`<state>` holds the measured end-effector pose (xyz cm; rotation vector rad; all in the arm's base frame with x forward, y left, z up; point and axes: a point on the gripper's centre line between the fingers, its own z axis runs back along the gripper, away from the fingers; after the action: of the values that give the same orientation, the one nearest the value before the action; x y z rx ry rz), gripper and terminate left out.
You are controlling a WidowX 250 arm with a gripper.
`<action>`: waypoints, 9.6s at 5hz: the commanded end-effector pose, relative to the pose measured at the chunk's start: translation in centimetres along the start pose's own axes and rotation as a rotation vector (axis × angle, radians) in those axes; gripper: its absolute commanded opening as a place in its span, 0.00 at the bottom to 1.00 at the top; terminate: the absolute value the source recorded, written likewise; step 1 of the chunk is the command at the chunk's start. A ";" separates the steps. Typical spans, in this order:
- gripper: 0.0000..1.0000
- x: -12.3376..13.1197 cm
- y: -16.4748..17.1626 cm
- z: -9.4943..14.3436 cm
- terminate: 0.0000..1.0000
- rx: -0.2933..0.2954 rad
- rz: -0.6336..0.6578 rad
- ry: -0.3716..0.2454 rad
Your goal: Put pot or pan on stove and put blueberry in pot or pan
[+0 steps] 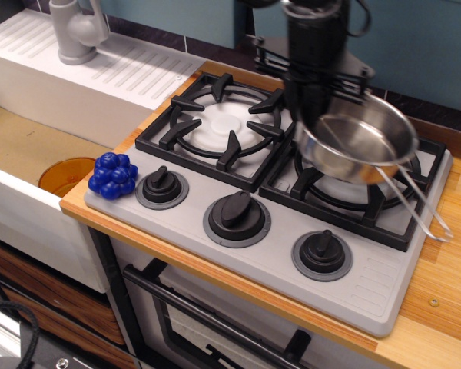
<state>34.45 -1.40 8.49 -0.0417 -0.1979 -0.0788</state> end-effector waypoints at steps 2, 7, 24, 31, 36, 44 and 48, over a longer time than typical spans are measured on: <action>0.00 1.4 7.1 2.6 0.00 0.000 -0.155 -0.133; 0.00 3.0 12.2 0.9 0.00 -0.049 -0.239 -0.191; 1.00 -8.0 12.2 6.0 0.00 0.227 0.007 -0.170; 1.00 -11.2 12.8 -0.9 0.00 0.195 0.058 -0.252; 0.00 -11.9 12.6 -2.8 0.00 0.160 0.102 -0.292; 0.00 -1.2 8.9 5.3 0.00 0.019 0.125 -0.278; 1.00 1.0 6.9 2.9 0.00 -0.022 0.121 -0.347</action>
<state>34.66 5.59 9.64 -0.1041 -0.4995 0.0567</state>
